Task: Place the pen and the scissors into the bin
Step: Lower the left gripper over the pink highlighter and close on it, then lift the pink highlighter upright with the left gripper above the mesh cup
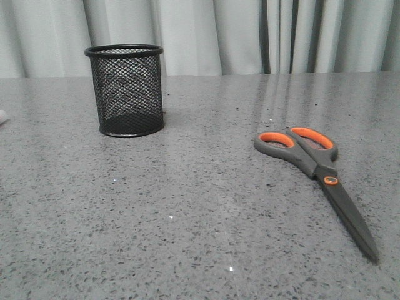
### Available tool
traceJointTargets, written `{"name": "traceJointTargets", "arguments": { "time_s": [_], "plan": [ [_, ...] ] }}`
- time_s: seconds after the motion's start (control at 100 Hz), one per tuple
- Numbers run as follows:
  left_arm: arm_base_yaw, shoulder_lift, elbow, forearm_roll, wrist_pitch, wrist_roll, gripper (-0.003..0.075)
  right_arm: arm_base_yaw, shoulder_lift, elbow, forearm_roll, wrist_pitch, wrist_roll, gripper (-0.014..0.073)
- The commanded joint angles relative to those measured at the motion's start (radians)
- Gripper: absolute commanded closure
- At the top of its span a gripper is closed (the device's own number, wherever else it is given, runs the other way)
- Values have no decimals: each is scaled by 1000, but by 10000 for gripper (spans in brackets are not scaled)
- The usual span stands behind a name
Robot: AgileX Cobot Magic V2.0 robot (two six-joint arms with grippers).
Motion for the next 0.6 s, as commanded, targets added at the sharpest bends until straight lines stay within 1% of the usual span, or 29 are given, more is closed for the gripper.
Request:
{"name": "traceJointTargets", "arguments": {
  "time_s": [0.0,0.01,0.04,0.09,0.11,0.16,0.22,0.28,0.29,0.34,0.43,0.59],
  "plan": [
    [-1,-2,-108,169,68,17,566,15,38,-116,2,37,8,632],
    [-1,6,-125,192,98,17,545,19,47,-130,2,51,8,624],
    [-1,28,-150,223,126,17,505,26,67,-155,2,76,8,604],
    [-1,80,-208,273,185,17,455,43,102,-196,2,113,6,564],
    [-1,116,-241,292,213,17,444,51,128,-213,2,128,6,529],
    [-1,179,-293,314,258,17,441,71,169,-249,2,160,-1,468],
    [-1,287,-388,364,352,17,442,98,243,-293,2,205,-3,369],
    [-1,394,-469,410,426,17,442,121,304,-332,2,245,-3,317],
    [-1,422,-489,422,459,17,442,124,318,-336,2,254,-3,309],
    [-1,520,-564,455,534,17,442,141,366,-363,2,280,-3,292],
    [-1,692,-697,503,646,17,442,169,435,-396,2,296,-3,292],
    [-1,946,-896,551,774,17,443,199,491,-406,2,285,-3,292]
  ]
}}
